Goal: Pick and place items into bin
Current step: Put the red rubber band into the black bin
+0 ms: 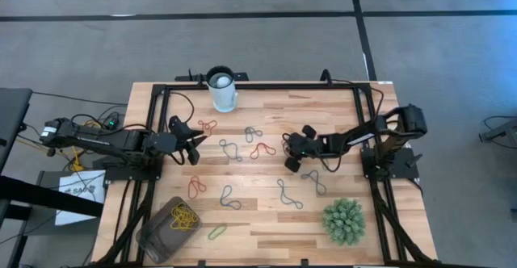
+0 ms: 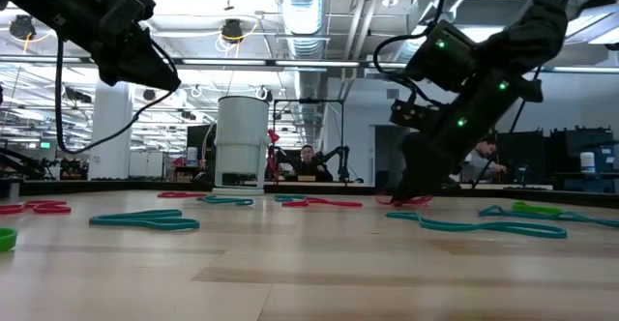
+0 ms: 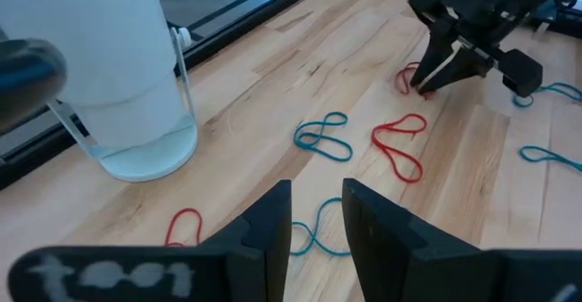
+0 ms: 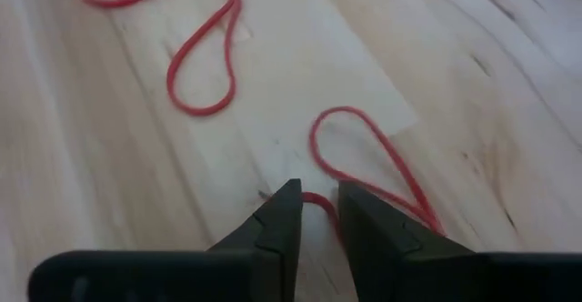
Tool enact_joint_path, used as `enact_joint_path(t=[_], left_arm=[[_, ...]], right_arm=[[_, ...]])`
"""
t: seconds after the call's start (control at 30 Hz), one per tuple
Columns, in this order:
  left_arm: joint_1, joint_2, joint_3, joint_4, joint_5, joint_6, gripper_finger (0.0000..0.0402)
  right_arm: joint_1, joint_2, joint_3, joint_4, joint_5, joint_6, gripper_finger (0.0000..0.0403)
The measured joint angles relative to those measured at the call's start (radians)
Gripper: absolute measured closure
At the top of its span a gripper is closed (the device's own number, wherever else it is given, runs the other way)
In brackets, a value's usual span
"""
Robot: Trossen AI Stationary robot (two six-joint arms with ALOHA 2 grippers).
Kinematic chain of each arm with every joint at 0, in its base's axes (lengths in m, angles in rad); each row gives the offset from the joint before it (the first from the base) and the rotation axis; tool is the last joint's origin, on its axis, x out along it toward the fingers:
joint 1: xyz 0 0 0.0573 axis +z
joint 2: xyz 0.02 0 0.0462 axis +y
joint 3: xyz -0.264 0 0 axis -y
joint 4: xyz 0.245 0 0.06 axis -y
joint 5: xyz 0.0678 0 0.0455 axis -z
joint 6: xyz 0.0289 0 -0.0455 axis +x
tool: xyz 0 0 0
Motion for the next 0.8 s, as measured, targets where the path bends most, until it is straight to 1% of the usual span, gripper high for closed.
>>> enact_joint_path(t=[0.27, 0.47, 0.63, 0.8], left_arm=[[0.0, 0.0, 0.0, -0.001, 0.0, 0.001, 0.0313], [0.0, 0.0, 0.0, -0.002, 0.001, 0.001, 0.0313], [0.0, 0.0, 0.0, -0.002, 0.001, 0.001, 0.0313], [0.0, 0.0, 0.0, 0.002, 0.0, 0.002, 0.0313]], right_arm=[[-0.002, 0.004, -0.005, 0.046, 0.029, 0.016, 0.0355], [-0.002, 0.004, -0.006, 0.057, 0.045, 0.016, 0.0397], [0.016, 0.004, -0.01, 0.118, 0.059, 0.016, 0.04], [0.022, -0.036, 0.013, 0.236, 0.066, 0.003, 0.0402]])
